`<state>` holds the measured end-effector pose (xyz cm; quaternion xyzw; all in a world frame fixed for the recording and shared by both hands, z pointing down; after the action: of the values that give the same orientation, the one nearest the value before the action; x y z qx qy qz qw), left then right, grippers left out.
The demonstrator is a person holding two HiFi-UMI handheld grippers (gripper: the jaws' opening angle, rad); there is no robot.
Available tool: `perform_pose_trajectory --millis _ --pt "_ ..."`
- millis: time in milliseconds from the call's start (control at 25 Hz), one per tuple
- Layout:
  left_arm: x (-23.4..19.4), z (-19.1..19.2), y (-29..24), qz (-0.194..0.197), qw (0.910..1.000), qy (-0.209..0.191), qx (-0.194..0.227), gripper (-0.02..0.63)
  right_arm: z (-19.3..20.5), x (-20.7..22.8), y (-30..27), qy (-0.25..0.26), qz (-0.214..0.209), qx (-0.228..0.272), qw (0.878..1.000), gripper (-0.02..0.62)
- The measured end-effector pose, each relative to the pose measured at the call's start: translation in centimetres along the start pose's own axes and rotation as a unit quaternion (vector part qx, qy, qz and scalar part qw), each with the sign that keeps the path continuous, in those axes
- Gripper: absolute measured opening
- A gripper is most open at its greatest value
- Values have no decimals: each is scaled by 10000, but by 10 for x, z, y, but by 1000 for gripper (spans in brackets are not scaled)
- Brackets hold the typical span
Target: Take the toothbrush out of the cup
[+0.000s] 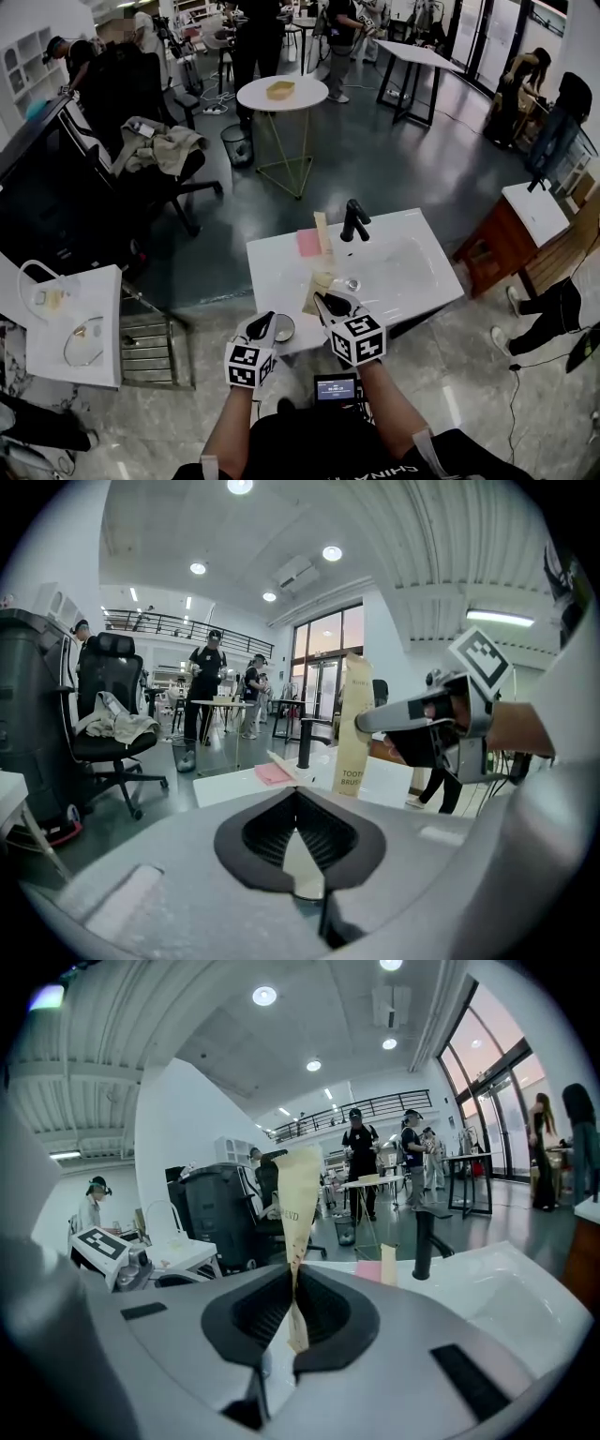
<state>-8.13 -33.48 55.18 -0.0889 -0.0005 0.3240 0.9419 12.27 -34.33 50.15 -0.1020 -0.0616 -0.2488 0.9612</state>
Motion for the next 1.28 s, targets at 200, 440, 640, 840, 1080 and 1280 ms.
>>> perform_pose_trajectory --millis 200,440,640,840,1080,1280 --pt "7 5 -5 73 9999 -62 -103 9 13 10 10 -67 235 -133 9996 28" --pt "11 12 -5 88 9997 -15 -215 9 29 13 17 -147 358 -341 9987 28" --pt "10 16 -3 61 9996 15 -273 9 34 10 15 -138 344 -452 9983 26" --pt "5 14 -1 -14 9997 15 -229 9 34 7 11 -86 312 -494 9983 26" --pt "5 11 2 -25 9998 -13 -184 9 34 3 10 -47 251 -510 9984 25" --pt "5 10 3 -48 9998 -18 -192 9 32 2 9 -54 216 -500 9985 25"
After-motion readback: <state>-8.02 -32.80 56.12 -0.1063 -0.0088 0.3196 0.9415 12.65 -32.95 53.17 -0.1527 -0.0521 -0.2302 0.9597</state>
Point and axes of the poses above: the fingertips, and each gripper's own axes: y backward along the fingers, x to its right, z out of its underside, the point moved 9 cm from there along y, backward along the fingers, and after that the axes turned 10 degrees about x, right-handed, at the moved point
